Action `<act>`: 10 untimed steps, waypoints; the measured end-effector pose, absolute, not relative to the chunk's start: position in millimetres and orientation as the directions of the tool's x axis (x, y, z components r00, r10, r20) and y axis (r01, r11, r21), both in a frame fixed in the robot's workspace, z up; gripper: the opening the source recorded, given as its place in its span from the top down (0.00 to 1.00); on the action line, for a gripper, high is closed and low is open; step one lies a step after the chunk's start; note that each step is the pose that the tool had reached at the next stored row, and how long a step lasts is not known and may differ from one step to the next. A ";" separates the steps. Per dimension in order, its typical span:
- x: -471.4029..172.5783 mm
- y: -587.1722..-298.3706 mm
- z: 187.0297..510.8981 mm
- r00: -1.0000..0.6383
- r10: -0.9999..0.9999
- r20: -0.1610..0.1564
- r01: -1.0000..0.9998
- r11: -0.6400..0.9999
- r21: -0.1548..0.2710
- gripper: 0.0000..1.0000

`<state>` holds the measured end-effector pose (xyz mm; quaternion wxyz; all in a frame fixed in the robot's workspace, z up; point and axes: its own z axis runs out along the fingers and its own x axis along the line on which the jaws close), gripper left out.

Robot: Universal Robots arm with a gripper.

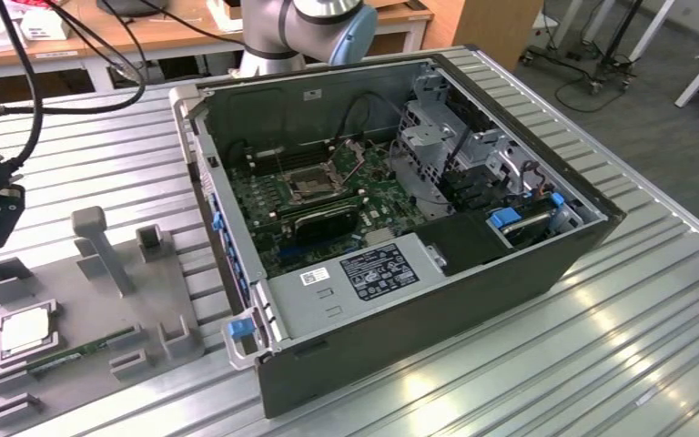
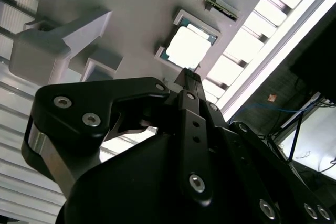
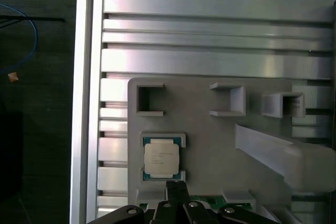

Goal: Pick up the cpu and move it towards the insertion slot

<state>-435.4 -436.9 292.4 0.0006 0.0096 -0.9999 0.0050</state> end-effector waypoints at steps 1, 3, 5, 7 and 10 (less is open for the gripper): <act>-435.5 -436.9 291.5 -1.000 -0.019 0.001 -0.019 1.000 -0.010 0.89; -435.6 -436.9 290.3 -1.000 -0.019 0.001 -0.019 1.000 -0.010 0.89; -435.6 -436.9 289.6 -1.000 -0.019 0.001 -0.019 1.000 -0.010 0.89; -435.6 -436.9 288.9 -1.000 -0.019 0.001 -0.019 1.000 -0.010 0.89; -435.6 -436.9 288.6 -1.000 -0.019 0.001 -0.019 1.000 -0.010 0.89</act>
